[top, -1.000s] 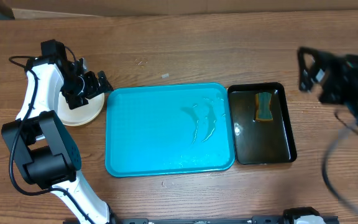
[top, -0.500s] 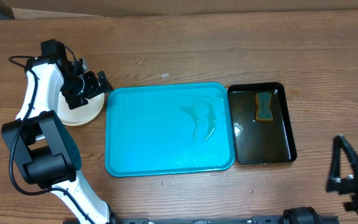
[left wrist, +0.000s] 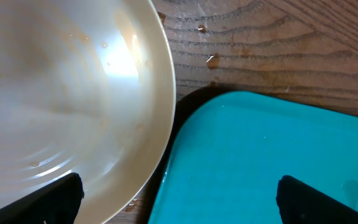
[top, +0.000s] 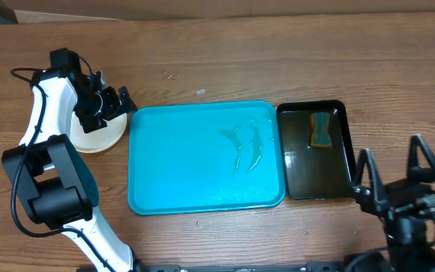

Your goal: Clean dirty plates on tray and stack at the side

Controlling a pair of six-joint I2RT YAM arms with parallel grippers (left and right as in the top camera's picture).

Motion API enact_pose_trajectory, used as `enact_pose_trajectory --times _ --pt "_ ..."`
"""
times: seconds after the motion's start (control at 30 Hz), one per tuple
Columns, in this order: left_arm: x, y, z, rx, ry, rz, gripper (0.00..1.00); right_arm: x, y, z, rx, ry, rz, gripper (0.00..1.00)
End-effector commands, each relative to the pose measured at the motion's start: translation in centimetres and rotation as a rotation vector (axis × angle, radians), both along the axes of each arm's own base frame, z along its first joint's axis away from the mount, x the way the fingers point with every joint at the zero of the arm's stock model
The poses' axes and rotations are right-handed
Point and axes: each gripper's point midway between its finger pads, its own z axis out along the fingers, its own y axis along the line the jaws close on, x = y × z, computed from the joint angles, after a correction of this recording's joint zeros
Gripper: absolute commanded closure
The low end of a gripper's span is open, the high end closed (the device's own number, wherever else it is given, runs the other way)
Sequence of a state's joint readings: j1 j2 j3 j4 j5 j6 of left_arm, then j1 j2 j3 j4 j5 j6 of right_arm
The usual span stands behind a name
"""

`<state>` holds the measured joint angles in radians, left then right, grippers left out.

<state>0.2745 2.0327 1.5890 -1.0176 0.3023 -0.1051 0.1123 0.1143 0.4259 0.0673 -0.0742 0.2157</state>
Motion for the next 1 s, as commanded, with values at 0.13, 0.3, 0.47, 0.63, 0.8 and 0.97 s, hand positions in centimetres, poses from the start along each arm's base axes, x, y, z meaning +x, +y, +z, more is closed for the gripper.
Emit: enact_pose_trajectory --times 0.13,0.3,0.47,0.63,0.8,0.97 --pt "0.2 -0.1 0.7 0.002 -0.017 0.007 0.00 2.0 0.5 -6.1 -0.012 0.037 0.015 0.00" --pt "0.2 -0.1 0.7 0.002 -0.017 0.007 0.00 2.7 0.6 -9.2 -0.015 0.066 0.015 0.00" --pt "0.2 -0.1 0.7 0.002 -0.017 0.007 0.00 3.2 0.5 -10.7 -0.014 0.083 0.008 0.00" --pt "0.2 -0.1 0.7 0.002 -0.017 0.007 0.00 3.7 0.6 -12.4 -0.018 0.118 0.009 0.00" --pt "0.2 -0.1 0.7 0.002 -0.017 0.007 0.00 4.4 0.7 -14.7 -0.030 0.200 0.006 0.00" --pt "0.2 -0.1 0.7 0.002 -0.017 0.007 0.00 4.8 0.5 -16.8 -0.045 0.284 -0.006 0.00"
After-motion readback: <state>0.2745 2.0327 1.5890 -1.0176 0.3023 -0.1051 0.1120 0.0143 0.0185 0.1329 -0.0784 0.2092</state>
